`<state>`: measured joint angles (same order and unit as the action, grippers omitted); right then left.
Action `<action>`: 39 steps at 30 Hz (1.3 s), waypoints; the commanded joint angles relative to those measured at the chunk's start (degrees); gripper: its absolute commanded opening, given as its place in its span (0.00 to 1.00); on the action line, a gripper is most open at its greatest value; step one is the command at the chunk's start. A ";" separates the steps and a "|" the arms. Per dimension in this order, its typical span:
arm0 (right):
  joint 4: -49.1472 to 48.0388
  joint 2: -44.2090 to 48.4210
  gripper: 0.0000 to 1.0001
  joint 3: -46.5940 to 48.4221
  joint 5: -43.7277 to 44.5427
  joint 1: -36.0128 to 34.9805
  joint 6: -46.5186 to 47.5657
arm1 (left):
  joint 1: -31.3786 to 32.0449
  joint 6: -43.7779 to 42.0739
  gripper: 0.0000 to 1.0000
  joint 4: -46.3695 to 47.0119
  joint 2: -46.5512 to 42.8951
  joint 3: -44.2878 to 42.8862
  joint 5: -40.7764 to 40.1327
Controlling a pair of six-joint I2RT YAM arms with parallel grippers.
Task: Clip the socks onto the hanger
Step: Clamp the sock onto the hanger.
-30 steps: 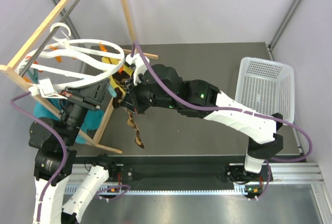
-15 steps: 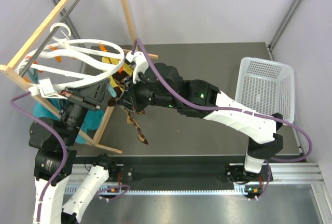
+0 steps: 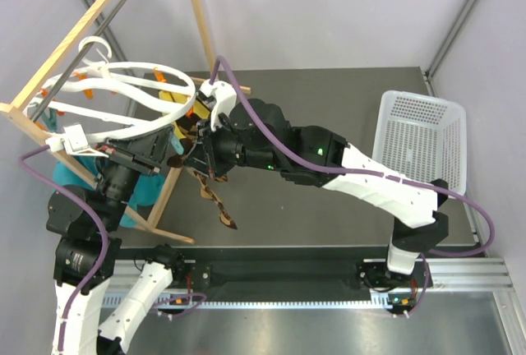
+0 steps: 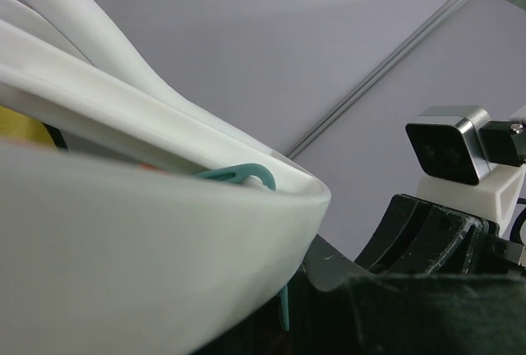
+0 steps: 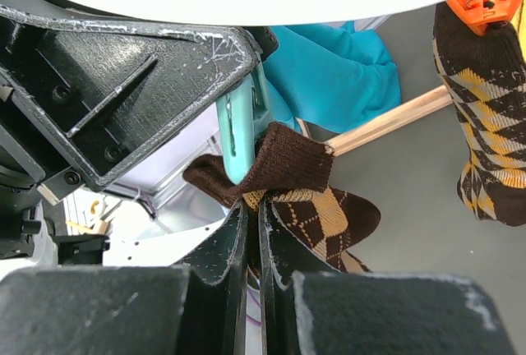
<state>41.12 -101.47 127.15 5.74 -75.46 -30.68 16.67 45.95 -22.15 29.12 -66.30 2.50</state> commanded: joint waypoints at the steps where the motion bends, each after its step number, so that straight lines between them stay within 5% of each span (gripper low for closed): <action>1: -4.74 2.50 0.00 -0.06 -0.55 0.58 -0.61 | 0.12 -0.60 0.00 -5.36 -0.12 -0.49 -2.06; 12: -6.40 5.76 0.00 -6.21 -0.73 0.84 -1.49 | 0.12 -1.04 0.00 -5.88 -0.21 -1.20 -1.98; 39: 0.45 -0.30 0.00 2.31 -6.95 2.51 -6.59 | 0.12 -2.01 0.00 -6.41 0.41 -2.25 -3.12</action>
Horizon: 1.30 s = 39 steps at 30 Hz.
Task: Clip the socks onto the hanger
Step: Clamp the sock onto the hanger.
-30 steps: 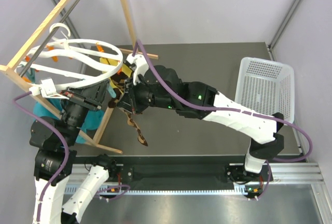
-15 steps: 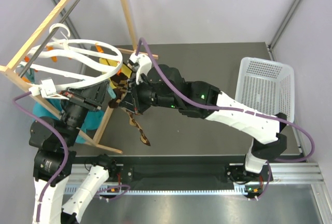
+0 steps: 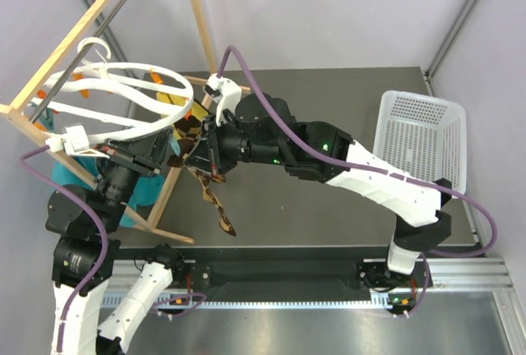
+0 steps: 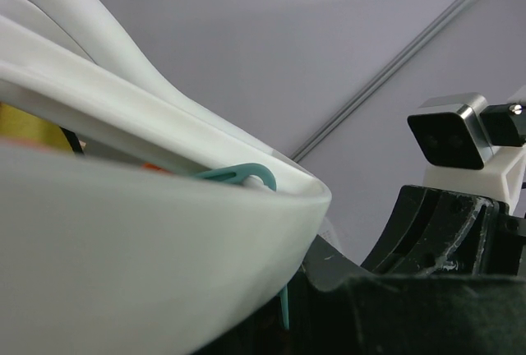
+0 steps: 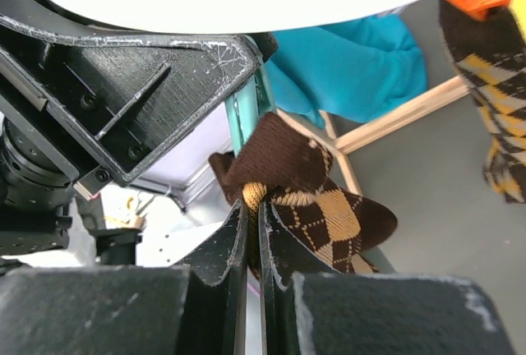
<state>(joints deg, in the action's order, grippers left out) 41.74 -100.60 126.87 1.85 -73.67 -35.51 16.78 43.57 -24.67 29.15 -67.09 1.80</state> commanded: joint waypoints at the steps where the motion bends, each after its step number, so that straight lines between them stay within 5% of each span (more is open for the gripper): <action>1: -0.25 -1.35 0.00 2.42 -3.60 0.81 -2.02 | 0.01 0.37 0.00 -3.90 0.39 -1.55 -2.33; 26: -9.92 8.31 0.00 -11.28 -7.12 3.36 -2.55 | 0.01 -0.59 0.00 -4.69 -0.41 -3.04 -2.15; 39: -12.64 4.80 0.00 -9.18 -9.67 4.15 -5.54 | 0.01 -0.33 0.00 -4.52 -0.05 -3.49 -2.15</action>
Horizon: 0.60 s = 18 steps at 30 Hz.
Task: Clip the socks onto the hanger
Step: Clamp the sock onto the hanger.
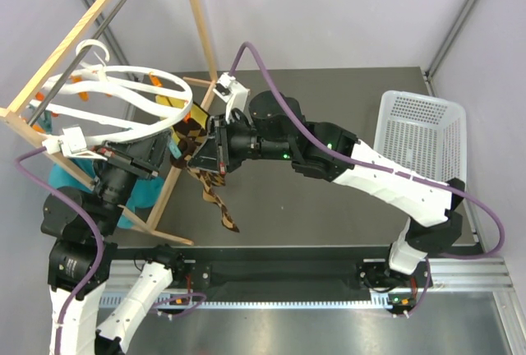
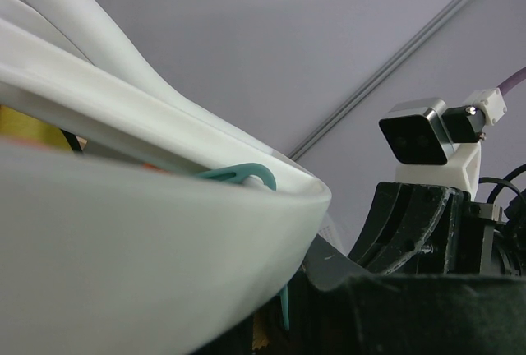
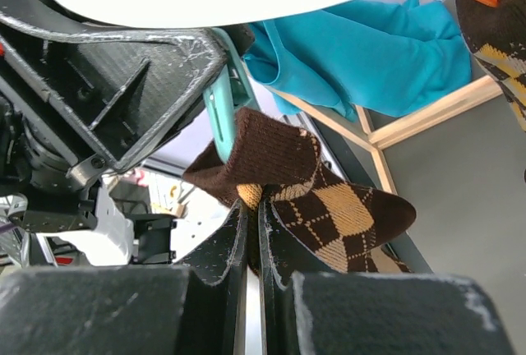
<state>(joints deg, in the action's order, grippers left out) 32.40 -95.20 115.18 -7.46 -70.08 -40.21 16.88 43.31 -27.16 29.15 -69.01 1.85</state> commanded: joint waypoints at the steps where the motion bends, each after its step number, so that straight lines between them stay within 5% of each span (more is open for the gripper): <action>1: -3.49 -0.52 0.00 2.34 -0.10 0.48 -1.01 | -0.10 -0.15 0.00 -2.02 -0.14 -1.48 -2.20; 10: -8.23 -0.95 0.00 0.93 0.70 0.39 -2.60 | -0.10 -0.77 0.06 -2.28 -1.11 -0.33 -2.37; 16: -9.46 -1.31 0.00 0.84 1.66 0.47 -2.07 | -0.10 -0.42 0.48 -3.08 -2.34 -0.51 -3.60; 18: -10.95 -1.31 0.00 0.23 1.93 0.47 -0.93 | -0.10 -0.86 0.55 -3.17 -3.21 -0.33 -4.13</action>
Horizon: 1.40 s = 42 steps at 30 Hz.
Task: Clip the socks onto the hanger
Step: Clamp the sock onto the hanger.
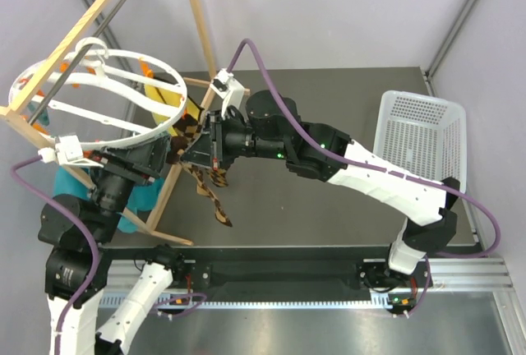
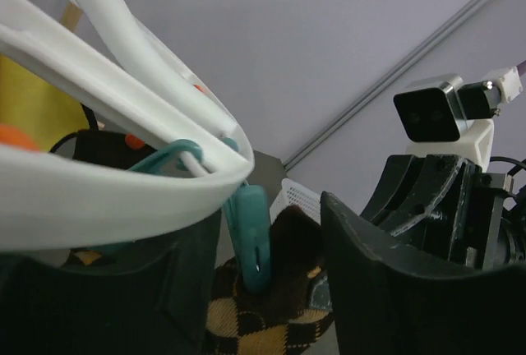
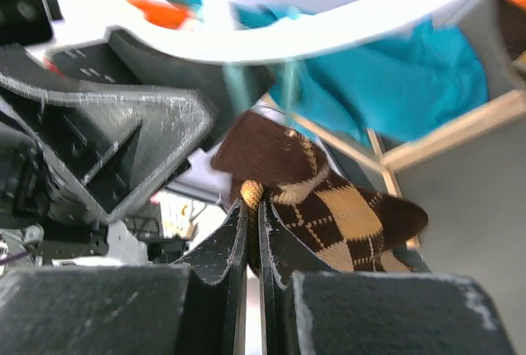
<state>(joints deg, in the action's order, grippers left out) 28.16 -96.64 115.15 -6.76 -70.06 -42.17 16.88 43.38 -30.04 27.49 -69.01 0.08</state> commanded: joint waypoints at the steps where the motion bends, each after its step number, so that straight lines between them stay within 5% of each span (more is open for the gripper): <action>1: -9.85 0.48 0.00 -1.75 1.23 0.45 1.65 | -0.10 -1.10 0.59 -0.19 -1.64 -0.25 -2.45; 7: -12.96 -1.97 0.00 -1.95 1.05 0.72 4.46 | -0.10 -2.07 0.67 -2.91 -2.08 -2.09 -2.27; 9: -13.75 -2.85 0.01 -1.95 1.58 0.80 5.87 | -0.10 -2.07 0.89 -3.79 -2.43 -3.31 -2.27; 14: -13.66 -4.96 0.04 -1.60 1.67 1.77 7.71 | -0.10 -2.24 0.92 -8.00 -3.92 -6.13 -2.36; 25: -14.71 -7.16 0.07 -1.69 2.02 4.50 14.83 | -0.10 -5.40 0.73 -20.73 -5.78 -16.67 2.04; 33: -12.78 -8.13 0.11 1.39 6.50 5.46 22.83 | -0.01 -5.94 0.72 -32.70 -10.60 -17.39 -7.89; 37: -13.31 -8.39 0.13 0.16 6.59 7.65 24.07 | 0.08 -4.97 0.57 -36.49 -12.98 -15.02 -12.63; 41: -13.14 -9.09 0.28 -1.16 1.60 9.85 25.91 | 0.43 -4.27 0.55 -34.92 -14.82 -10.89 -9.32; 42: -11.65 -8.92 0.38 -1.25 0.88 10.12 26.26 | 0.60 -3.74 0.55 -32.12 -15.00 -8.53 -7.56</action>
<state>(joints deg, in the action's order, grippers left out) 17.58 -105.43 113.14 -3.14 -61.58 -19.09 17.04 38.92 -63.83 12.67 -81.10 -9.69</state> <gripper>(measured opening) 0.320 0.550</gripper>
